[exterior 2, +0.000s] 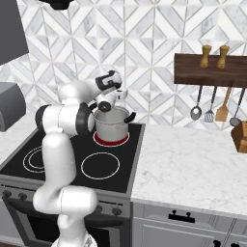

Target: Put the avocado and bell pepper in the pot. Retrieve the spatula and lightly stir the vegetables in the pot.

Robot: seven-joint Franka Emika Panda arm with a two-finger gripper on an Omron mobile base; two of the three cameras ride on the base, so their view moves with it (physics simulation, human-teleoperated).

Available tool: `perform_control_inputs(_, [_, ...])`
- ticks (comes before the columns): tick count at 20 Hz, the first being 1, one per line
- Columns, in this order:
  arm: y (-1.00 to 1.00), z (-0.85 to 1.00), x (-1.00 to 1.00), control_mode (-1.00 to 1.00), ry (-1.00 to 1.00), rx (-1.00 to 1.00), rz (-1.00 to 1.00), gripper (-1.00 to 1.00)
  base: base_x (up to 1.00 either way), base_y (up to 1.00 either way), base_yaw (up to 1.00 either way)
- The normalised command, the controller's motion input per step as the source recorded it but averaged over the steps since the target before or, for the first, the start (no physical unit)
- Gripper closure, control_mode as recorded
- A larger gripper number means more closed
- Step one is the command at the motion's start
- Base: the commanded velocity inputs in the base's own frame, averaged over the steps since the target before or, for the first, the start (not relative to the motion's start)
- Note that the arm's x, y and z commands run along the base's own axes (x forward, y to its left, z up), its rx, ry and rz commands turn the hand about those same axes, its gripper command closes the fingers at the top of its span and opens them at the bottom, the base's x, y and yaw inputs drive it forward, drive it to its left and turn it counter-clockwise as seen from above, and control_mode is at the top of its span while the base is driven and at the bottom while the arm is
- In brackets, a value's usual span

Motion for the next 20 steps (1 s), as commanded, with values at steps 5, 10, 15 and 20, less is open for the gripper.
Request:
perform_control_inputs(5, [-0.16,-0.19,-0.39,-1.0,0.0,-0.02,0.0,1.0,0.0,0.0,0.0])
perform_control_inputs(10, [-0.24,0.21,-0.12,-1.0,0.01,-0.01,-0.01,1.0,0.0,0.0,0.0])
perform_control_inputs(15, [-0.11,0.56,-0.04,-1.0,0.04,0.0,-0.04,1.0,0.0,0.0,0.0])
perform_control_inputs(20, [0.0,-0.05,-0.1,-1.0,0.11,0.0,-0.01,1.0,0.0,0.0,0.0])
